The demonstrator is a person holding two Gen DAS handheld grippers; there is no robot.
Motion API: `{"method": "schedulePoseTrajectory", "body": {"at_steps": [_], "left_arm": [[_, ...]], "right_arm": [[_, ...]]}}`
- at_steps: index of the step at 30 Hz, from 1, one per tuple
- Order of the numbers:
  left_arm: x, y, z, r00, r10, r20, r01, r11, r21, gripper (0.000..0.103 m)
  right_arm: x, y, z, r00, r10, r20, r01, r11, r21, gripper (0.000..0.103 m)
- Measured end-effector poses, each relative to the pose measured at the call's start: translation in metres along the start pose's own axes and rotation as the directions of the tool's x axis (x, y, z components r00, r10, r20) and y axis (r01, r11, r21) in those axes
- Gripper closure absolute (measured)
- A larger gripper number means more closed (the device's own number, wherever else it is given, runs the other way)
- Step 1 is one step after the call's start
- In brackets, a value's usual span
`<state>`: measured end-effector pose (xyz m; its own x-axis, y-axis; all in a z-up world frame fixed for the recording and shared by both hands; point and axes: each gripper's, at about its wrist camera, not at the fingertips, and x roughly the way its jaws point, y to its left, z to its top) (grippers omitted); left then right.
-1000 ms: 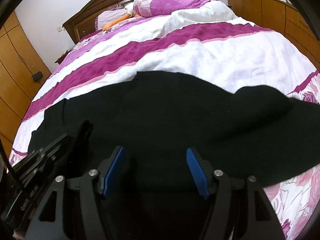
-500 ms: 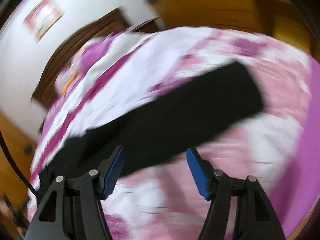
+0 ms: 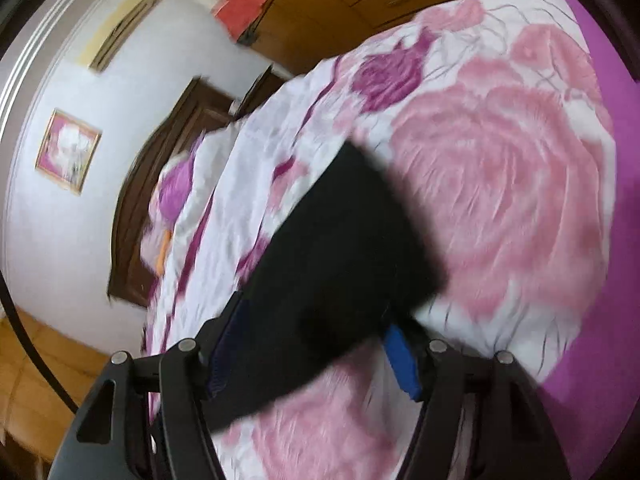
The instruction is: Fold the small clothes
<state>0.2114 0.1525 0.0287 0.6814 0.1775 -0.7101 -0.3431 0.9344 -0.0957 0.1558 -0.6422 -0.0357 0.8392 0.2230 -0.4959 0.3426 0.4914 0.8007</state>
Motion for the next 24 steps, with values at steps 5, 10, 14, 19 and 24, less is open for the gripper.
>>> {"method": "schedulePoseTrajectory", "body": {"at_steps": [5, 10, 14, 19, 24], "left_arm": [[0.010, 0.000, 0.005, 0.999, -0.029, -0.026, 0.028, 0.999, -0.032, 0.086], [0.004, 0.008, 0.011, 1.000, -0.026, -0.004, 0.026, 0.999, -0.042, 0.086], [-0.002, 0.018, 0.015, 1.000, -0.002, 0.017, 0.002, 0.999, -0.043, 0.086], [-0.007, 0.030, 0.019, 1.000, -0.028, 0.009, 0.029, 0.996, -0.086, 0.086], [-0.005, 0.037, 0.017, 0.999, -0.014, -0.038, 0.011, 0.998, -0.065, 0.082]], "right_arm": [[-0.003, -0.008, -0.010, 0.998, 0.002, 0.067, -0.009, 0.996, 0.093, 0.092], [-0.002, 0.055, -0.015, 0.990, -0.065, 0.126, 0.076, 0.993, -0.088, 0.096], [0.002, 0.159, -0.040, 0.990, -0.035, 0.134, 0.076, 0.944, -0.321, 0.096], [0.014, 0.316, -0.127, 0.987, 0.153, 0.056, -0.103, 0.852, -0.514, 0.096], [0.063, 0.443, -0.290, 0.942, 0.312, -0.125, -0.308, 0.652, -0.692, 0.096]]}}
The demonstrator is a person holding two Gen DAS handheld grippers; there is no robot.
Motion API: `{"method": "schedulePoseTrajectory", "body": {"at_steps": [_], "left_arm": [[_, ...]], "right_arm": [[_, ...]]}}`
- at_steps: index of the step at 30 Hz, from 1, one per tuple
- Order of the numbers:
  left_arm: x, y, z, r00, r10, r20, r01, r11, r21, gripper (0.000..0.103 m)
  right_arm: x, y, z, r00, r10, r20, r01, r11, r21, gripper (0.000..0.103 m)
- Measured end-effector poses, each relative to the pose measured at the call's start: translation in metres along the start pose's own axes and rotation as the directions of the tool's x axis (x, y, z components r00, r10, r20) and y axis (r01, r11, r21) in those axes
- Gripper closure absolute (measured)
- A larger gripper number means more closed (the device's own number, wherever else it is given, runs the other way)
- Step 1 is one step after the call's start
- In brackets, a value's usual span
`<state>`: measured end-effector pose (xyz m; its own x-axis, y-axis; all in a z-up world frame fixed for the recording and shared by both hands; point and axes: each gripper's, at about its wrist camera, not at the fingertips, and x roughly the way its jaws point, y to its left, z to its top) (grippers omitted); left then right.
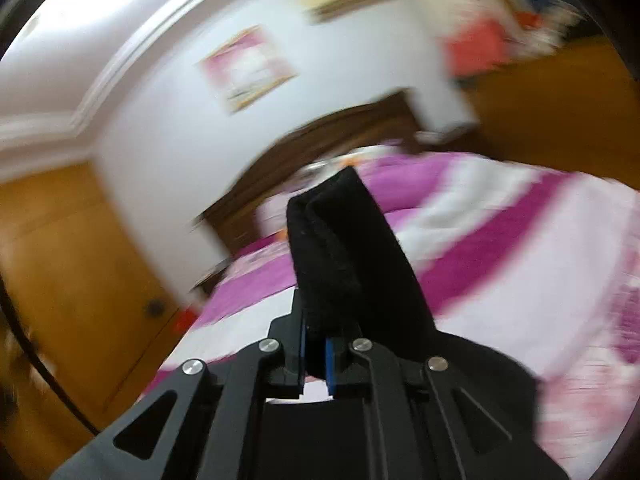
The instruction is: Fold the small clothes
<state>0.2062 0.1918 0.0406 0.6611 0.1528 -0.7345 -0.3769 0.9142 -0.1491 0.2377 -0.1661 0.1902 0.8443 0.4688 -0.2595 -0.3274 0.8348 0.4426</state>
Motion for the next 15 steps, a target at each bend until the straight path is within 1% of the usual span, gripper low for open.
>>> {"method": "schedulePoseTrajectory", "body": {"at_steps": [1, 2, 3, 4, 5, 7, 8, 9, 11, 14, 15], "left_arm": [[0.007, 0.003, -0.001, 0.999, 0.014, -0.045, -0.013, 1.000, 0.010, 0.082], [0.012, 0.007, -0.002, 0.997, 0.028, -0.074, -0.028, 1.000, 0.003, 0.082], [0.018, 0.011, -0.002, 0.994, 0.042, -0.104, -0.044, 0.999, -0.010, 0.082], [0.024, 0.016, -0.001, 0.989, 0.044, -0.140, -0.049, 0.998, -0.036, 0.082], [0.026, 0.020, -0.001, 0.987, 0.029, -0.156, -0.038, 0.998, -0.056, 0.082], [0.029, 0.026, 0.000, 0.983, -0.017, -0.185, 0.000, 0.995, -0.095, 0.082], [0.028, 0.026, 0.001, 0.982, -0.026, -0.187, 0.008, 0.995, -0.099, 0.082], [0.026, 0.027, 0.001, 0.983, -0.028, -0.182, 0.010, 0.995, -0.100, 0.082], [0.023, 0.026, 0.002, 0.985, -0.024, -0.171, 0.008, 0.995, -0.096, 0.082], [0.024, 0.021, 0.001, 0.985, -0.024, -0.173, 0.009, 0.996, -0.087, 0.082], [0.025, 0.019, -0.001, 0.984, -0.021, -0.175, 0.006, 0.997, -0.082, 0.082]], "right_arm": [[0.029, 0.030, -0.026, 0.998, 0.016, -0.057, -0.019, 0.998, -0.057, 0.096], [0.049, 0.048, -0.048, 0.993, 0.017, -0.113, -0.027, 0.995, -0.093, 0.096], [0.073, 0.062, -0.075, 0.983, -0.002, -0.181, -0.023, 0.991, -0.132, 0.096], [0.093, 0.069, -0.101, 0.970, -0.035, -0.241, -0.003, 0.988, -0.155, 0.096], [0.114, 0.069, -0.130, 0.948, -0.073, -0.311, 0.021, 0.986, -0.167, 0.096], [0.139, 0.058, -0.164, 0.911, -0.101, -0.400, 0.047, 0.989, -0.143, 0.096], [0.147, 0.051, -0.176, 0.897, -0.108, -0.429, 0.059, 0.990, -0.127, 0.096], [0.151, 0.044, -0.183, 0.890, -0.117, -0.441, 0.076, 0.991, -0.109, 0.094], [0.148, 0.033, -0.182, 0.892, -0.097, -0.441, 0.068, 0.994, -0.082, 0.093], [0.141, 0.036, -0.177, 0.894, -0.094, -0.437, 0.049, 0.993, -0.111, 0.092], [0.138, 0.040, -0.177, 0.891, -0.076, -0.447, 0.024, 0.992, -0.121, 0.088]]}}
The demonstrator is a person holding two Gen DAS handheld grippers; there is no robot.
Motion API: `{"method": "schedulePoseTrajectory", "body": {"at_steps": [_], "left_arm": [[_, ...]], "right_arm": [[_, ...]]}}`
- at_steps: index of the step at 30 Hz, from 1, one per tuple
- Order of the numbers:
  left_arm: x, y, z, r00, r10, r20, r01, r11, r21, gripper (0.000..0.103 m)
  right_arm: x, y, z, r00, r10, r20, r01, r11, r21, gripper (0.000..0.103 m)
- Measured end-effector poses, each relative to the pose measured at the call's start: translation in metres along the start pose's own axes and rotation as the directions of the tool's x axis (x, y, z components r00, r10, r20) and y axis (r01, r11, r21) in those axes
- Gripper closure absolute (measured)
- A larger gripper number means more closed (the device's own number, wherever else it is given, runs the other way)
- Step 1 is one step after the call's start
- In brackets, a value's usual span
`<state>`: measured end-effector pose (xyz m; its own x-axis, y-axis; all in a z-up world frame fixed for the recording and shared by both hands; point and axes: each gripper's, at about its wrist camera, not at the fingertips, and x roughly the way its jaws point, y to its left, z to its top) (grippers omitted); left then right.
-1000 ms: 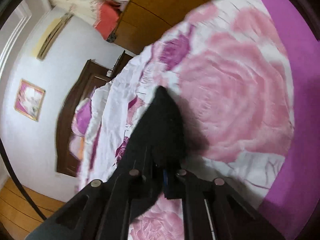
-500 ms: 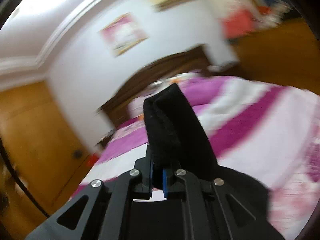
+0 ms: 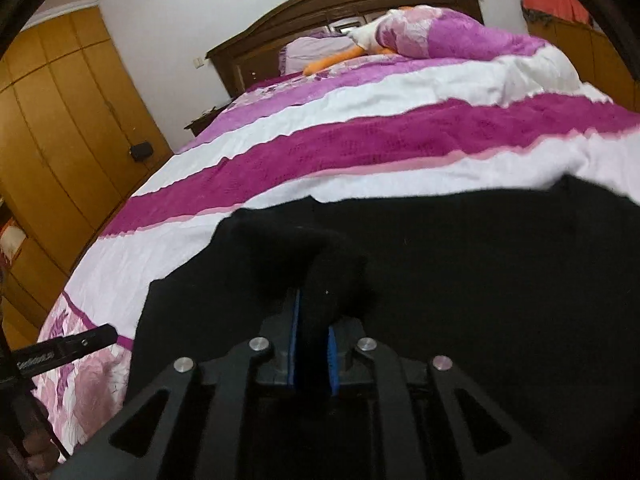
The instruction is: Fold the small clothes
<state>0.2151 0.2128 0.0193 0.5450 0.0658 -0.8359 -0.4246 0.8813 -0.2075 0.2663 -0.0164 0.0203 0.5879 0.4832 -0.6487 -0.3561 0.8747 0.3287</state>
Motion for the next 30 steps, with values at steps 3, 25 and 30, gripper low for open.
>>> {"method": "schedulePoseTrajectory", "body": {"at_steps": [3, 25, 30], "left_arm": [[0.003, -0.012, -0.004, 1.000, 0.001, -0.003, -0.001, 0.999, 0.040, 0.082], [0.007, -0.046, -0.018, 0.999, -0.052, 0.009, 0.050, 0.991, 0.128, 0.082], [0.004, -0.039, -0.018, 0.999, -0.049, 0.010, 0.048, 0.992, 0.115, 0.082]], "right_arm": [[-0.009, 0.012, -0.014, 0.994, 0.049, -0.100, -0.057, 0.995, -0.077, 0.050], [-0.125, -0.178, -0.029, 0.950, -0.312, -0.024, 0.310, 0.950, -0.046, 0.060], [-0.088, -0.174, -0.037, 0.919, -0.386, -0.076, 0.378, 0.920, -0.107, 0.077]]}}
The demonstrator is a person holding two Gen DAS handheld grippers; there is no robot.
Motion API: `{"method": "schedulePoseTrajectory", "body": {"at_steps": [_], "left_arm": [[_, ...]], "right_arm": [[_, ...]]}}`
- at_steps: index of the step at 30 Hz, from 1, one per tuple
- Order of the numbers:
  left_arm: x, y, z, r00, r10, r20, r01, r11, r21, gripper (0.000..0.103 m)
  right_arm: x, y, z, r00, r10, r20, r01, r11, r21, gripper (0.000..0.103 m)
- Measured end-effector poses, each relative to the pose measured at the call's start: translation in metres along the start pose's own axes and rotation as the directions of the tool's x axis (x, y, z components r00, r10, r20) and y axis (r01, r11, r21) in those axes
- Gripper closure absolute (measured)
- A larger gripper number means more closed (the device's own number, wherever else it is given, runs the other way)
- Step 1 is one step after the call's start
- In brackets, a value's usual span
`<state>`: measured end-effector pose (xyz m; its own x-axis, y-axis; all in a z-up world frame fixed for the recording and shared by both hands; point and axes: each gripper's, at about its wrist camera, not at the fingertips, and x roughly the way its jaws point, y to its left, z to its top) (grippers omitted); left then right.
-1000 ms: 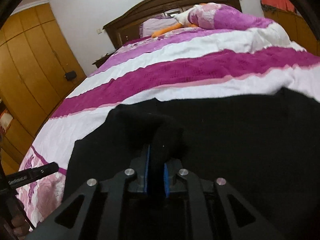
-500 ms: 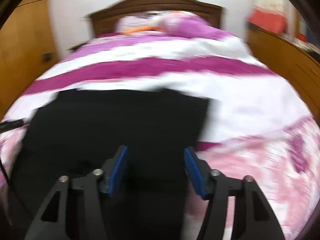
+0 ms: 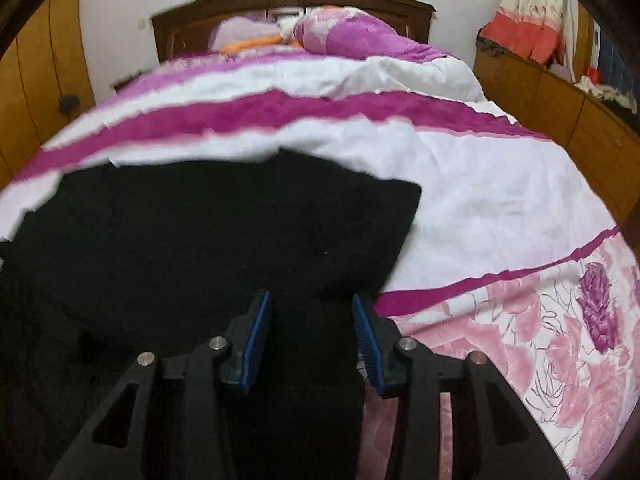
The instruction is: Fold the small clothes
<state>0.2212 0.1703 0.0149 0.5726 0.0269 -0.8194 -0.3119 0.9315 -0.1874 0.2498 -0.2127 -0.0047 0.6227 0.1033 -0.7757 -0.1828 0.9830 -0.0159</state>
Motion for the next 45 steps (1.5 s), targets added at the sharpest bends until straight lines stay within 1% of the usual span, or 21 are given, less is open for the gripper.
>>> {"method": "schedulePoseTrajectory", "body": {"at_steps": [1, 7, 12, 14, 18, 21, 22, 25, 29, 30, 32, 33, 34, 35, 36, 38, 41, 42, 43, 44, 45], "left_arm": [[0.001, 0.001, 0.000, 1.000, 0.001, -0.002, -0.001, 1.000, -0.003, 0.082], [0.004, 0.004, 0.001, 1.000, 0.013, -0.011, -0.013, 1.000, -0.005, 0.082], [0.006, 0.003, 0.001, 1.000, 0.025, -0.014, -0.024, 1.000, 0.005, 0.082], [0.006, 0.003, 0.001, 0.999, 0.029, -0.014, -0.029, 1.000, 0.007, 0.082], [0.006, 0.005, 0.001, 1.000, 0.026, -0.015, -0.027, 1.000, -0.003, 0.082], [0.004, 0.006, 0.002, 1.000, 0.024, -0.012, -0.024, 1.000, -0.006, 0.082], [0.004, 0.006, 0.002, 1.000, 0.022, -0.011, -0.022, 1.000, -0.006, 0.082], [0.002, 0.006, 0.002, 1.000, 0.020, -0.007, -0.020, 1.000, -0.003, 0.082], [0.002, 0.004, 0.000, 1.000, 0.027, -0.009, -0.027, 1.000, 0.007, 0.082], [0.003, 0.004, 0.000, 1.000, 0.029, -0.010, -0.029, 1.000, 0.009, 0.082], [0.005, 0.004, 0.000, 0.999, 0.032, -0.015, -0.032, 0.999, 0.008, 0.082], [0.005, 0.005, 0.000, 0.999, 0.033, -0.016, -0.033, 0.999, 0.008, 0.082], [0.005, 0.005, 0.000, 0.999, 0.033, -0.016, -0.033, 0.999, 0.008, 0.082], [0.005, 0.005, -0.001, 0.999, 0.034, -0.014, -0.034, 0.999, 0.008, 0.082], [0.004, 0.004, -0.001, 0.999, 0.035, -0.008, -0.034, 0.999, 0.012, 0.082], [0.002, 0.004, -0.003, 0.999, 0.040, 0.006, -0.040, 0.999, 0.030, 0.082], [-0.010, 0.010, -0.010, 0.998, 0.059, 0.027, -0.060, 0.997, 0.041, 0.082], [-0.015, 0.011, -0.012, 0.998, 0.053, 0.034, -0.054, 0.998, 0.039, 0.082], [-0.024, 0.013, -0.016, 0.998, 0.038, 0.041, -0.040, 0.998, 0.040, 0.082], [-0.034, 0.014, -0.022, 0.999, 0.016, 0.046, -0.019, 0.999, 0.050, 0.082], [-0.043, 0.015, -0.028, 0.999, -0.001, 0.049, -0.002, 0.998, 0.058, 0.082]], "right_arm": [[-0.001, 0.000, -0.001, 1.000, 0.013, 0.010, -0.013, 1.000, -0.002, 0.099], [-0.034, -0.020, 0.004, 0.995, 0.001, 0.104, -0.006, 0.999, 0.043, 0.098], [-0.030, -0.064, 0.000, 0.993, 0.077, 0.087, -0.091, 0.982, 0.165, 0.098], [-0.023, -0.075, -0.004, 0.994, 0.085, 0.069, -0.098, 0.974, 0.204, 0.098], [-0.015, -0.085, -0.009, 0.997, 0.060, 0.053, -0.071, 0.968, 0.241, 0.098], [-0.015, -0.093, -0.012, 0.999, -0.029, 0.038, 0.018, 0.963, 0.270, 0.098], [-0.017, -0.097, -0.014, 0.999, -0.029, 0.042, 0.015, 0.957, 0.289, 0.098], [-0.026, -0.104, -0.016, 0.993, 0.069, 0.094, -0.098, 0.932, 0.349, 0.097], [-0.041, -0.078, -0.010, 0.975, 0.154, 0.159, -0.193, 0.942, 0.275, 0.064], [-0.043, -0.069, -0.010, 0.972, 0.165, 0.170, -0.204, 0.946, 0.251, 0.059], [-0.037, -0.051, -0.010, 0.976, 0.157, 0.148, -0.183, 0.965, 0.188, 0.050], [-0.031, -0.045, -0.011, 0.985, 0.123, 0.119, -0.142, 0.976, 0.164, 0.050], [-0.018, -0.040, -0.013, 0.995, 0.080, 0.066, -0.089, 0.985, 0.147, 0.052], [-0.010, -0.041, -0.016, 0.996, 0.075, 0.042, -0.081, 0.985, 0.156, 0.069], [-0.005, -0.046, -0.019, 0.997, 0.074, 0.034, -0.079, 0.981, 0.179, 0.097], [-0.007, -0.056, -0.020, 0.993, 0.108, 0.054, -0.118, 0.967, 0.225, 0.099], [-0.018, -0.072, -0.020, 0.994, 0.026, 0.105, -0.053, 0.963, 0.263, 0.099], [-0.018, -0.078, -0.020, 0.994, 0.037, 0.105, -0.065, 0.957, 0.283, 0.098], [-0.012, -0.085, -0.020, 0.990, 0.101, 0.096, -0.126, 0.942, 0.310, 0.096], [-0.010, -0.087, -0.020, 0.985, 0.143, 0.091, -0.166, 0.930, 0.329, 0.090], [-0.009, -0.090, -0.022, 0.980, 0.178, 0.088, -0.198, 0.914, 0.353, 0.075]]}}
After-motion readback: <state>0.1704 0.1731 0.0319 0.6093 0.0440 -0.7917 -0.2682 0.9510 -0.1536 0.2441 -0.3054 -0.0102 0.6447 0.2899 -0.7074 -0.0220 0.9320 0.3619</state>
